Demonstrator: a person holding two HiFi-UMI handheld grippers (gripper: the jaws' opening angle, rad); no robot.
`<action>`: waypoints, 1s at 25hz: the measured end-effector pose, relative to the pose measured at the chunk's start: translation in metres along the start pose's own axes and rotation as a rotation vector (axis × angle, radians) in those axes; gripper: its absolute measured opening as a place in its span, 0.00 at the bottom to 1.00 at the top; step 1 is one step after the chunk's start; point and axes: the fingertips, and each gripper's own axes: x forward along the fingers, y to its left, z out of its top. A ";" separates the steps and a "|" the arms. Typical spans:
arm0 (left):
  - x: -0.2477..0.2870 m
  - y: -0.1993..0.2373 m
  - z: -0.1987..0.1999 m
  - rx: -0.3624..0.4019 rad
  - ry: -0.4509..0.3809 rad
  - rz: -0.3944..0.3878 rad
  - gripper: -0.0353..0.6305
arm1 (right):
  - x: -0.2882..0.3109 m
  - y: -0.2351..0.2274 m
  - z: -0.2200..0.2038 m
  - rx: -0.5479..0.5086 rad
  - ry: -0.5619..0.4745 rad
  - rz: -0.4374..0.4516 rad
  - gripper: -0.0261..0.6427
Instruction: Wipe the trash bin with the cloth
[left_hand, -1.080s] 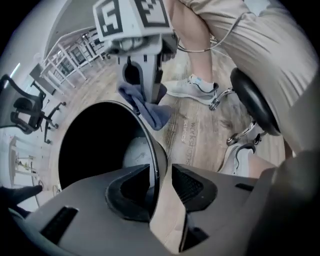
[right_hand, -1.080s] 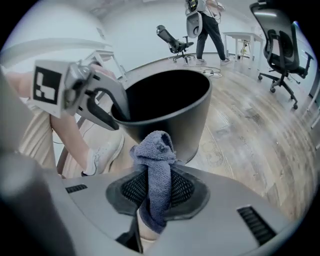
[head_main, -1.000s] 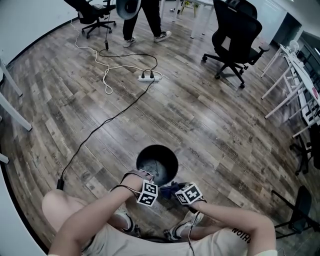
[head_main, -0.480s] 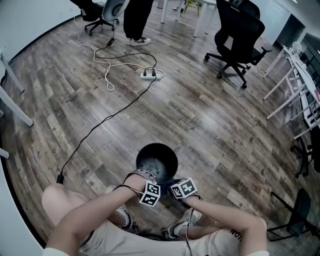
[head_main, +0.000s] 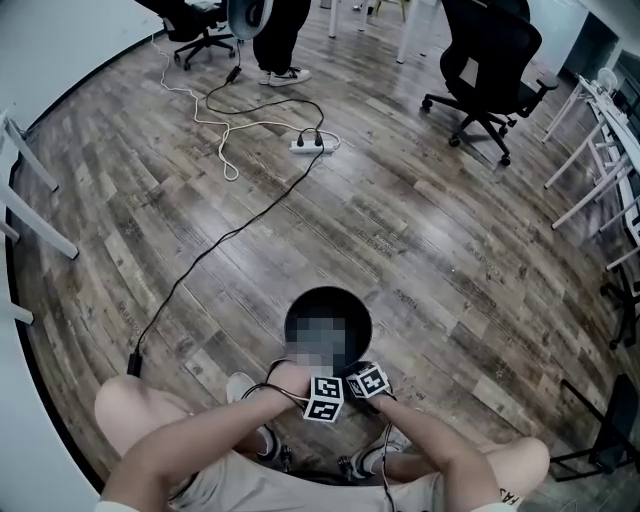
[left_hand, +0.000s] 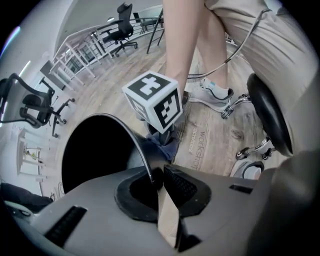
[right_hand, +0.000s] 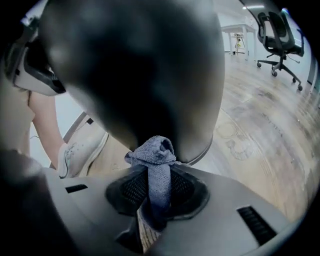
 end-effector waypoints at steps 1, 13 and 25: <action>0.000 0.001 0.002 -0.010 -0.002 0.006 0.12 | 0.009 -0.004 -0.006 -0.002 0.016 -0.011 0.16; -0.019 0.006 0.012 0.070 -0.075 -0.011 0.27 | -0.027 0.004 -0.010 0.218 0.090 -0.012 0.16; -0.002 -0.007 -0.049 0.235 0.036 -0.084 0.35 | -0.148 0.076 0.072 0.141 -0.037 0.071 0.16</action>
